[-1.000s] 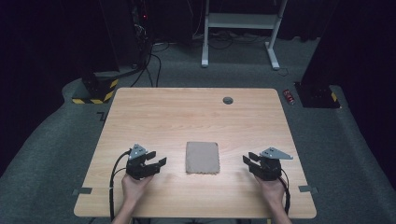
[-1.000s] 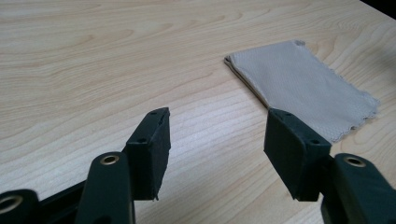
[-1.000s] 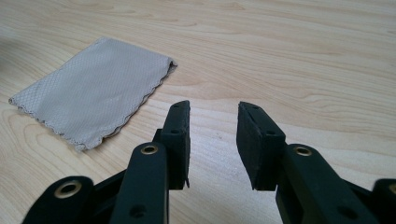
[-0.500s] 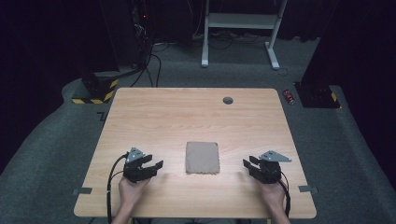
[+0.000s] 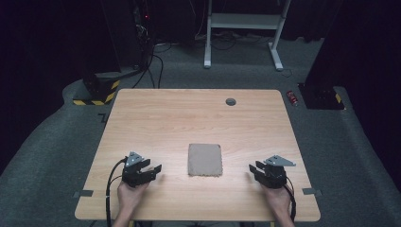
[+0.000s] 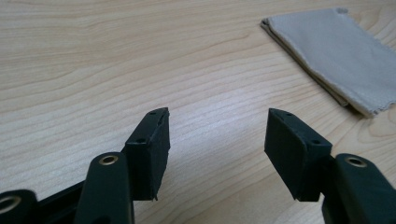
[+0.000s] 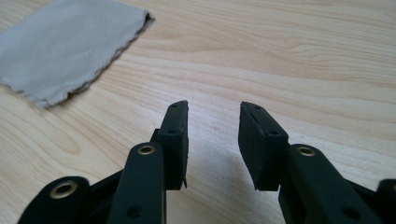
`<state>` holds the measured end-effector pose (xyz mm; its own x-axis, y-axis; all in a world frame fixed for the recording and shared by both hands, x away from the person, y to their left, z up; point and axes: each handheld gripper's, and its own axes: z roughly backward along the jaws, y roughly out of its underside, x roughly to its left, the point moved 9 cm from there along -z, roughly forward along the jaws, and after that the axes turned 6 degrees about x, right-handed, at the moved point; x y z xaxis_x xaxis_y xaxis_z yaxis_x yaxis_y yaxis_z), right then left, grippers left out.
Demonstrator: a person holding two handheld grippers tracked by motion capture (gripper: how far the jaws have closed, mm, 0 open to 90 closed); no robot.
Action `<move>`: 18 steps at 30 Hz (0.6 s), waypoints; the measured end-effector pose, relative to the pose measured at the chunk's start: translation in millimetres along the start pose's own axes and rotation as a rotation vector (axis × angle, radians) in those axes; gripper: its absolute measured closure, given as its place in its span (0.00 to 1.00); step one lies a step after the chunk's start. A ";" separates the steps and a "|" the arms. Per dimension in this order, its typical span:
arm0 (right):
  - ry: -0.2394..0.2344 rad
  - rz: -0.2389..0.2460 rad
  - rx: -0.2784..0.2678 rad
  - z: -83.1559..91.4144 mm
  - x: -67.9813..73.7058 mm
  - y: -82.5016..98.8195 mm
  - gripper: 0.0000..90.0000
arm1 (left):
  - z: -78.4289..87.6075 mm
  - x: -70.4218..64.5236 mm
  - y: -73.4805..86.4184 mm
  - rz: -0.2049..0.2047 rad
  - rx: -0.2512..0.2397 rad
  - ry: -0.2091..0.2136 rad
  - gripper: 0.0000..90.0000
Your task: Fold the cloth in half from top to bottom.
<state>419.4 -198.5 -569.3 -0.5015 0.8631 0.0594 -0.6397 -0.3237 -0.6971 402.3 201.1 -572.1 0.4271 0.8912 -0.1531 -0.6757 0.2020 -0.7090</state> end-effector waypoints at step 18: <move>0.062 0.016 0.048 -5.4 -10.6 11.8 0.68 | -4.9 15.4 8.2 -0.003 0.038 -0.083 0.45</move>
<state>420.3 -209.4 -582.0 -0.4761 0.8794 0.0027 -0.6596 -0.3551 -0.6625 406.3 214.5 -583.7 0.3786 0.9209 -0.0926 -0.6979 0.2183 -0.6821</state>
